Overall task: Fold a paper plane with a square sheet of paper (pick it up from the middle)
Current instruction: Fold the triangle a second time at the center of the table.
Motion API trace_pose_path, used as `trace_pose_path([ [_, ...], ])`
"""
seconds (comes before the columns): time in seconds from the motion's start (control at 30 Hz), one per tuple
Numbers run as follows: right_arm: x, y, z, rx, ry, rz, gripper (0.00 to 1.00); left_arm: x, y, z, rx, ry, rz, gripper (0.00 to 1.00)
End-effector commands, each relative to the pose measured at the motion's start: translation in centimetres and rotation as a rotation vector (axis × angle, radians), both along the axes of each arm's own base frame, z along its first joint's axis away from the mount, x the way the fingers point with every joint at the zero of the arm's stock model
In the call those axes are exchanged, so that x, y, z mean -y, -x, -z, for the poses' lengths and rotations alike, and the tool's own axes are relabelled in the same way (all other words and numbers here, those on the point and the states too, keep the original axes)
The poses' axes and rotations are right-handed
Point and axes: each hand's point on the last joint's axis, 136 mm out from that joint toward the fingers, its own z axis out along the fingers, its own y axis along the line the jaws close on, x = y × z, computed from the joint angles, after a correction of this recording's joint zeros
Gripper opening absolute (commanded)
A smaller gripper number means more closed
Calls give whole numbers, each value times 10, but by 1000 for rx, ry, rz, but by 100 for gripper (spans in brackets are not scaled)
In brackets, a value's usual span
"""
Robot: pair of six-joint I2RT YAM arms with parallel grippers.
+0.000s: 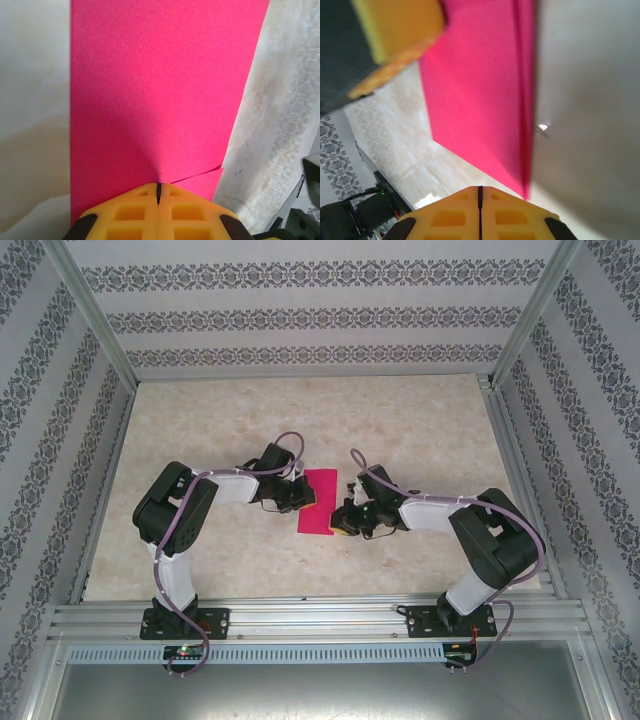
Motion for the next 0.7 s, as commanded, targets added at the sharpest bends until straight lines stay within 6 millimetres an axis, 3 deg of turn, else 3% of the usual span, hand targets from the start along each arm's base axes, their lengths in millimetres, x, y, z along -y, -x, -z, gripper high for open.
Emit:
trace_pose_path([
  [0.0,-4,-14,3,11,11,5,7,-31,5,38,-72,-149,-62,3],
  [0.33,13,8,50,-93,124,12,4,-26,3,23,-53,-131,-31,9],
  [0.5,14,11,54,-96,139,14,3,-16,-2,-14,9,-105,34,19],
  [0.67,14,12,56,-101,149,7,3,-6,4,-41,38,-79,82,18],
])
